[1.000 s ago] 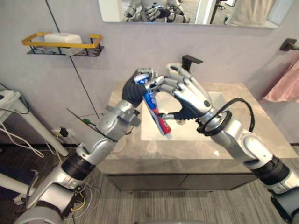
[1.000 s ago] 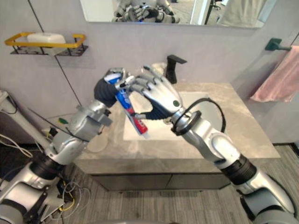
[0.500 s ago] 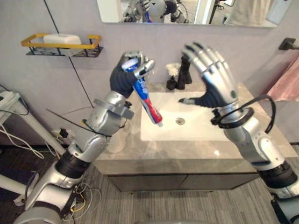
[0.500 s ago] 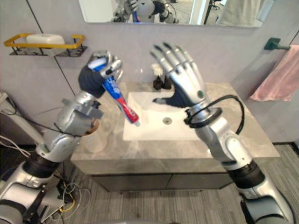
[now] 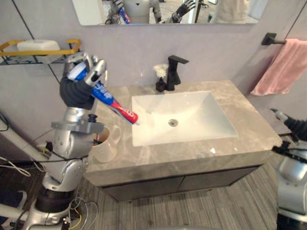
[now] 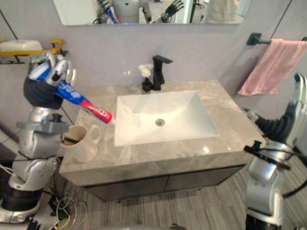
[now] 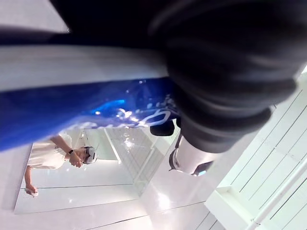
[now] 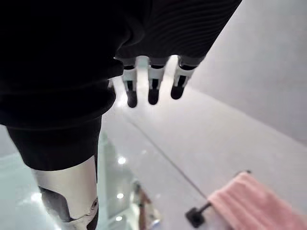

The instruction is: Organize washtable

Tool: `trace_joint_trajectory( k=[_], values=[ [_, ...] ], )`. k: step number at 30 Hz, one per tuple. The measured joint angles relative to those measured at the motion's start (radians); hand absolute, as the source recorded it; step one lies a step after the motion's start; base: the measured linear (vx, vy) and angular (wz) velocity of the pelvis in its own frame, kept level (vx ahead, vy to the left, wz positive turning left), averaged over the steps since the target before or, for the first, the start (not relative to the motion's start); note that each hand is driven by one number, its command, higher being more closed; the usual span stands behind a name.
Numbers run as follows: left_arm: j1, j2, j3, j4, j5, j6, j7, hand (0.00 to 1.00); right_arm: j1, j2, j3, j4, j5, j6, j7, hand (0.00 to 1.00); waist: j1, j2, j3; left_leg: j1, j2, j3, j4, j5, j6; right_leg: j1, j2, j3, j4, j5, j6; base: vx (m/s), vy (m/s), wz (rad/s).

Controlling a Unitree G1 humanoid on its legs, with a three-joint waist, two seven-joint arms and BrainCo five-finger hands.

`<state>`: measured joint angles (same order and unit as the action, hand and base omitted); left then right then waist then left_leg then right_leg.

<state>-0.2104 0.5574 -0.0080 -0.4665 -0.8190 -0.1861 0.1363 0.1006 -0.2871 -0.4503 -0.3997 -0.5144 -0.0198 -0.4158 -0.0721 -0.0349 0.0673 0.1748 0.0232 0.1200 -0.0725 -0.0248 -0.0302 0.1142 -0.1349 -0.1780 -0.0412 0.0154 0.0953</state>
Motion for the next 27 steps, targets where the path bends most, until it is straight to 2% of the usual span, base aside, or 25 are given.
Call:
trace_joint_trajectory(
  k=[3, 10, 15, 18, 19, 23, 27],
  values=[
    [0.032, -0.026, 0.015, -0.010, 0.009, 0.000, 0.000, 1.00, 0.067, 0.070, -0.025, 0.029, 0.038, 0.008, 0.003, 0.00, 0.000, 0.004, -0.008, -0.006, 0.008, 0.021, 0.001, -0.004, -0.005, -0.014, 0.010, 0.021, -0.011, 0.010, -0.006, -0.01, -0.026, -0.22],
    [0.037, -0.074, 0.015, -0.010, 0.049, 0.000, 0.001, 1.00, 0.162, 0.215, -0.025, 0.255, 0.149, 0.045, 0.050, 0.00, -0.013, 0.008, -0.014, -0.021, 0.012, 0.024, 0.003, -0.006, -0.009, -0.017, 0.017, 0.023, -0.035, 0.022, -0.007, 0.00, -0.008, -0.01],
    [0.021, -0.105, 0.010, -0.005, 0.051, 0.000, 0.023, 1.00, 0.194, 0.314, -0.049, 0.397, 0.311, 0.045, 0.068, 0.00, -0.021, 0.009, -0.014, -0.025, 0.012, 0.024, 0.010, -0.014, -0.008, -0.017, 0.016, 0.023, -0.035, 0.022, -0.007, 0.00, 0.000, 0.00],
    [-0.010, -0.121, 0.007, -0.003, 0.056, 0.000, 0.043, 1.00, 0.210, 0.342, -0.051, 0.486, 0.400, 0.043, 0.080, 0.00, -0.021, 0.009, -0.014, -0.029, 0.012, 0.023, 0.018, -0.019, -0.008, -0.017, 0.015, 0.023, -0.035, 0.022, -0.007, 0.00, 0.000, 0.00],
    [-0.031, -0.121, 0.004, -0.003, 0.074, 0.000, 0.045, 1.00, 0.217, 0.353, -0.044, 0.527, 0.456, 0.042, 0.108, 0.00, -0.022, 0.010, -0.014, -0.031, 0.012, 0.023, 0.019, -0.019, -0.008, -0.019, 0.015, 0.023, -0.035, 0.022, -0.007, 0.00, 0.000, 0.00],
    [-0.090, -0.121, -0.013, 0.009, 0.086, -0.001, 0.044, 1.00, 0.221, 0.356, -0.027, 0.634, 0.528, 0.026, 0.175, 0.00, -0.021, 0.010, -0.014, -0.041, 0.012, 0.024, 0.020, -0.019, -0.008, -0.030, 0.015, 0.024, -0.031, 0.022, -0.007, 0.00, 0.000, 0.00],
    [-0.125, -0.120, -0.020, 0.031, 0.116, -0.007, 0.042, 1.00, 0.220, 0.347, 0.051, 0.810, 0.584, 0.022, 0.257, 0.00, -0.017, 0.010, -0.014, -0.041, 0.012, 0.024, 0.020, -0.020, -0.008, -0.029, 0.013, 0.024, -0.031, 0.022, -0.007, 0.00, 0.000, 0.00]
  ],
)
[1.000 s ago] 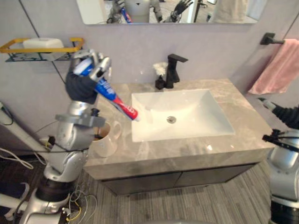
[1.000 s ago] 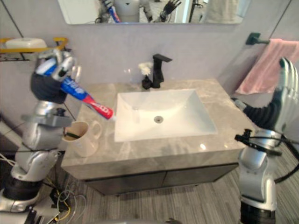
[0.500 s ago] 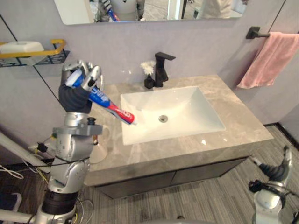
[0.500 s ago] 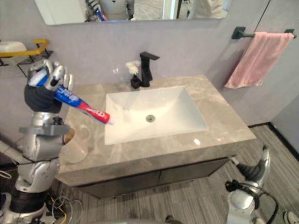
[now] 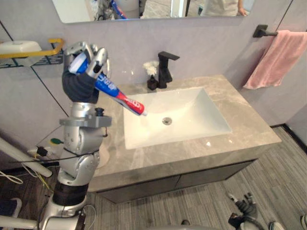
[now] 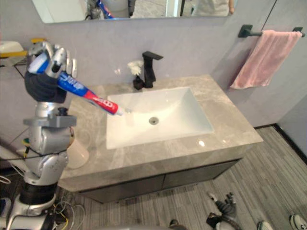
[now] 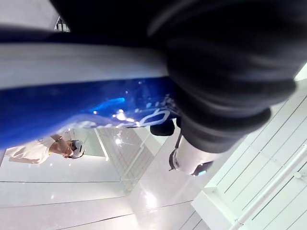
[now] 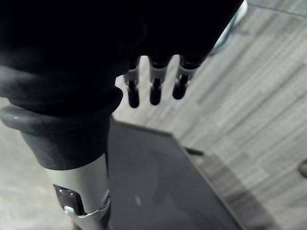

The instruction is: Organize washtable

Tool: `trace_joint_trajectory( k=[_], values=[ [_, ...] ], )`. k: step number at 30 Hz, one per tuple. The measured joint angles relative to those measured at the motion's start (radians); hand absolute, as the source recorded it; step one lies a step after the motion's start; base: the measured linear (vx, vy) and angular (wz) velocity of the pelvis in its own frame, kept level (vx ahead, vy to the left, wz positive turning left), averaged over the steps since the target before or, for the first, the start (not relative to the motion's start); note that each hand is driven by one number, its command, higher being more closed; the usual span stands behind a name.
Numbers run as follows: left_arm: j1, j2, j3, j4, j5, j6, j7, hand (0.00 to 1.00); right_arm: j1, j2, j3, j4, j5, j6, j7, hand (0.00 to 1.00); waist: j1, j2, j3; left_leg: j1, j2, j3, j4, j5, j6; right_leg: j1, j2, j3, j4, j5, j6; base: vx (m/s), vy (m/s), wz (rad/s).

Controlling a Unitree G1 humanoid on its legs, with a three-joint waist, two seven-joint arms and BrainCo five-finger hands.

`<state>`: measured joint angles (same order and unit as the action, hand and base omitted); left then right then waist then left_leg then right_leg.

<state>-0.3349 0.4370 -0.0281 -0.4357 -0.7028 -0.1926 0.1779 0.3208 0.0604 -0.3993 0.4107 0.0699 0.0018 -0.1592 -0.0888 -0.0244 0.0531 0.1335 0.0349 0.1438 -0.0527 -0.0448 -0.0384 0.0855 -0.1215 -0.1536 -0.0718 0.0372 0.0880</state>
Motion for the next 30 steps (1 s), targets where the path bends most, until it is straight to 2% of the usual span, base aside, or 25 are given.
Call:
trace_joint_trajectory(
  k=[6, 13, 17, 24, 30],
  values=[
    [-0.001, 0.011, 0.003, 0.053, 0.052, -0.009, 0.002, 1.00, -0.009, -0.013, 0.063, 0.173, 0.000, 0.002, 0.076, 0.00, 0.030, 0.003, -0.001, 0.000, -0.004, -0.016, 0.003, 0.000, 0.001, 0.016, -0.005, -0.014, -0.003, 0.000, 0.000, -0.02, -0.013, 0.07],
    [0.015, 0.011, 0.068, 0.052, 0.136, -0.014, 0.002, 1.00, -0.028, -0.048, 0.103, 0.280, -0.001, -0.001, 0.108, 0.00, 0.050, 0.003, -0.002, -0.008, -0.010, -0.059, 0.019, 0.000, 0.001, 0.033, -0.013, -0.056, -0.003, -0.004, 0.003, -0.04, -0.021, 0.18],
    [0.076, 0.011, 0.099, 0.051, 0.168, -0.015, 0.001, 1.00, -0.033, -0.054, 0.109, 0.314, -0.002, -0.023, 0.119, 0.00, 0.052, 0.006, -0.005, -0.015, -0.016, -0.073, 0.018, 0.001, 0.001, 0.033, -0.019, -0.070, -0.002, -0.006, 0.004, -0.05, -0.011, 0.12],
    [0.130, 0.012, 0.123, 0.048, 0.227, -0.012, -0.001, 1.00, -0.020, -0.058, 0.144, 0.346, -0.023, -0.028, 0.121, 0.00, 0.069, -0.011, -0.015, -0.016, -0.019, -0.090, 0.025, 0.001, 0.002, 0.049, -0.021, -0.088, -0.002, -0.007, 0.004, -0.01, -0.008, 0.07],
    [0.179, 0.012, 0.128, 0.043, 0.307, -0.010, -0.002, 1.00, -0.020, -0.062, 0.163, 0.359, -0.044, -0.032, 0.125, 0.00, 0.078, -0.014, -0.016, -0.019, -0.019, -0.101, 0.027, 0.001, 0.001, 0.052, -0.022, -0.096, 0.001, -0.013, 0.004, -0.02, -0.013, 0.05]
  ],
)
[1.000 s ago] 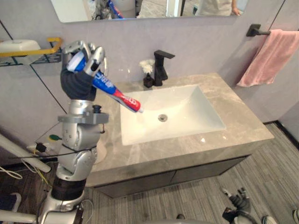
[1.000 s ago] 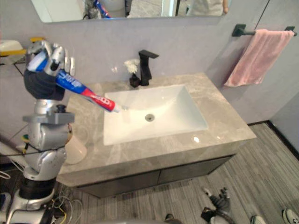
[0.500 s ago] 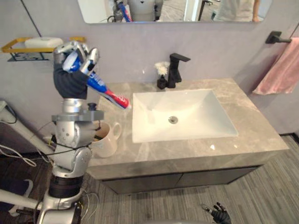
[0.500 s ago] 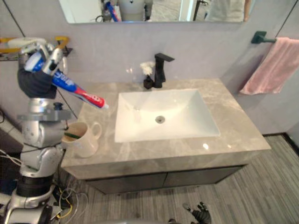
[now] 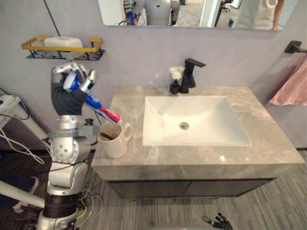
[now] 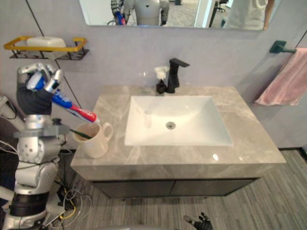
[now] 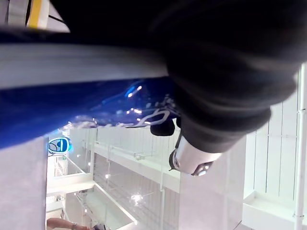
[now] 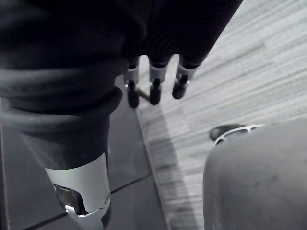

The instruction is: Organize washtable

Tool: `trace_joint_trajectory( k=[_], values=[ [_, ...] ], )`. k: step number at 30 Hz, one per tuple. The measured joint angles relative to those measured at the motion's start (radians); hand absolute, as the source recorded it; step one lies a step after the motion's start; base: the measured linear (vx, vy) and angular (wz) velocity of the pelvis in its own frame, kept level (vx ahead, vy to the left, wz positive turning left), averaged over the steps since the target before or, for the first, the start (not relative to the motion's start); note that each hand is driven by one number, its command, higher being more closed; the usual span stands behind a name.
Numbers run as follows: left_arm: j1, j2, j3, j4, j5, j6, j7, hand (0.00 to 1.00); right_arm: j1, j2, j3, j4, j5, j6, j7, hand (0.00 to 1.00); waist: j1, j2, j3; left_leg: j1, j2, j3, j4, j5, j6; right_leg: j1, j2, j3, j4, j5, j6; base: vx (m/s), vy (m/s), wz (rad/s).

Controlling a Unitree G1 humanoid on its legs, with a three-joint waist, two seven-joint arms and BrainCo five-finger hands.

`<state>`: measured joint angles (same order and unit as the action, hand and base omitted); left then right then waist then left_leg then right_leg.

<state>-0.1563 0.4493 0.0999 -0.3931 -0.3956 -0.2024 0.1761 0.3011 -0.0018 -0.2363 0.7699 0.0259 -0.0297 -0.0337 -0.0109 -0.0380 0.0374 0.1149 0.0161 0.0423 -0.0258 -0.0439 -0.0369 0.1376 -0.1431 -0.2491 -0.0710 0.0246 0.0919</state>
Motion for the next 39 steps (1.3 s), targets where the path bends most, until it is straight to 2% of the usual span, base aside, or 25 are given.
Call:
trace_joint_trajectory(
  k=[5, 13, 25, 35, 36, 39],
  values=[
    [0.013, 0.000, 0.026, 0.000, 0.057, 0.000, 0.001, 1.00, 0.001, -0.006, 0.012, 0.000, -0.002, -0.004, 0.015, 0.00, 0.001, -0.001, 0.000, -0.001, 0.001, -0.013, 0.002, 0.000, 0.000, 0.000, 0.000, -0.014, 0.004, -0.010, 0.003, -0.03, -0.018, 0.08],
    [0.030, 0.000, 0.030, -0.002, 0.079, 0.001, -0.001, 1.00, -0.001, -0.006, 0.020, 0.000, -0.027, -0.005, 0.017, 0.00, 0.024, -0.015, 0.002, -0.007, 0.001, -0.013, 0.003, 0.000, 0.000, 0.001, 0.001, -0.017, 0.003, -0.011, 0.002, 0.00, -0.002, 0.00],
    [0.072, -0.008, 0.028, -0.002, 0.092, 0.012, -0.005, 1.00, -0.005, -0.007, 0.029, 0.000, -0.036, -0.005, 0.017, 0.00, 0.024, -0.020, 0.005, -0.006, 0.002, -0.015, 0.004, -0.001, -0.001, -0.002, 0.001, -0.021, 0.003, -0.014, 0.001, -0.02, -0.006, 0.00],
    [0.080, -0.056, 0.012, 0.003, 0.093, 0.037, -0.023, 1.00, -0.009, -0.006, 0.049, -0.001, -0.037, -0.005, 0.018, 0.00, 0.022, -0.029, 0.019, -0.009, 0.001, -0.011, 0.001, -0.002, 0.000, -0.004, 0.000, -0.017, 0.003, -0.014, 0.001, 0.00, 0.000, 0.00],
    [0.080, -0.062, 0.010, 0.003, 0.093, 0.040, -0.023, 0.00, -0.009, -0.006, 0.049, -0.001, -0.037, -0.005, 0.018, 0.00, 0.022, -0.029, 0.019, -0.009, 0.001, -0.010, 0.001, -0.002, 0.000, -0.004, 0.000, -0.016, 0.003, -0.014, 0.001, 0.00, 0.000, 0.00],
    [0.079, -0.090, 0.008, 0.003, 0.093, 0.040, -0.022, 0.00, -0.008, -0.006, 0.050, -0.003, -0.037, -0.005, 0.018, 0.00, 0.021, -0.028, 0.019, -0.009, 0.002, -0.008, 0.001, -0.002, 0.000, -0.004, 0.001, -0.014, 0.003, -0.014, 0.001, 0.00, 0.000, 0.00]
  ],
)
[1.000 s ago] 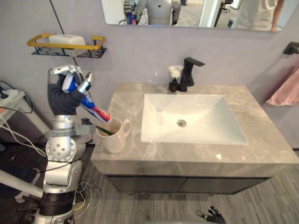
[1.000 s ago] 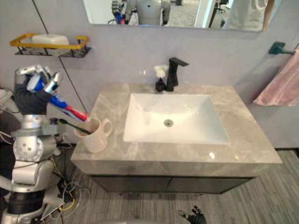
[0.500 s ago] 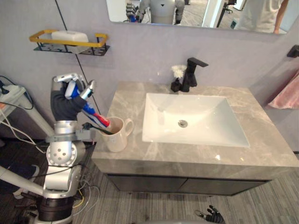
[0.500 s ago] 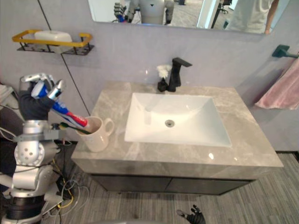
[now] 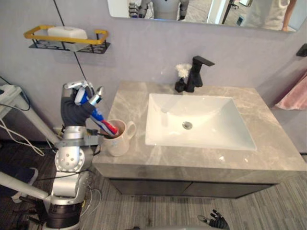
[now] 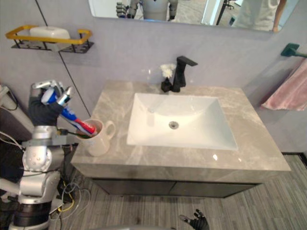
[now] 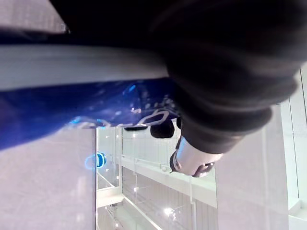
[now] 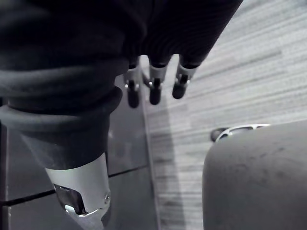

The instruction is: Organize washtable

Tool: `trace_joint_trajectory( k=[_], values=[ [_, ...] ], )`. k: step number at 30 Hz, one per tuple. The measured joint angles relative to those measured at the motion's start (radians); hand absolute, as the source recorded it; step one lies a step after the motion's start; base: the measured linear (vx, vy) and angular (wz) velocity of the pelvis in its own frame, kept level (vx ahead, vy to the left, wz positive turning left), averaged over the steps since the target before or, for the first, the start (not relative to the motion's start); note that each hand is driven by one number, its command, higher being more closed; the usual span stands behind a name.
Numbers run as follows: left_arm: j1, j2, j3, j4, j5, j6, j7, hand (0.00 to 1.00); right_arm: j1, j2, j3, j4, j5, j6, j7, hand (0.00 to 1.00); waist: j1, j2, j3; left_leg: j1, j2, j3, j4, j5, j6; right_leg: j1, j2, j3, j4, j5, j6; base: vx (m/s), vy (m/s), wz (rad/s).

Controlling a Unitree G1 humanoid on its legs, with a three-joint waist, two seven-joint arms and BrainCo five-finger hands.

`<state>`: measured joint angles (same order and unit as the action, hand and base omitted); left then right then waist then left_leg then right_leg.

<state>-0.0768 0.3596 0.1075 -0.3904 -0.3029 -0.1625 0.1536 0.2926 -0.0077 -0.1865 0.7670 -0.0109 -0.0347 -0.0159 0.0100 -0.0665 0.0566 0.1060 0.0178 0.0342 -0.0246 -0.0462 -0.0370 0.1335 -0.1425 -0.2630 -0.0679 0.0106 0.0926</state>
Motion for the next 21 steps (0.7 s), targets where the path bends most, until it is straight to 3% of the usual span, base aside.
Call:
trace_joint_trajectory(
  k=[21],
  values=[
    [-0.017, -0.005, -0.016, 0.000, 0.001, -0.001, 0.005, 0.00, 0.011, 0.000, 0.008, -0.010, -0.001, 0.000, 0.000, 0.00, -0.023, 0.011, 0.001, 0.005, 0.001, 0.015, 0.000, -0.004, -0.001, -0.003, 0.001, 0.017, 0.000, 0.000, 0.000, 0.00, -0.002, -0.01]
  ],
)
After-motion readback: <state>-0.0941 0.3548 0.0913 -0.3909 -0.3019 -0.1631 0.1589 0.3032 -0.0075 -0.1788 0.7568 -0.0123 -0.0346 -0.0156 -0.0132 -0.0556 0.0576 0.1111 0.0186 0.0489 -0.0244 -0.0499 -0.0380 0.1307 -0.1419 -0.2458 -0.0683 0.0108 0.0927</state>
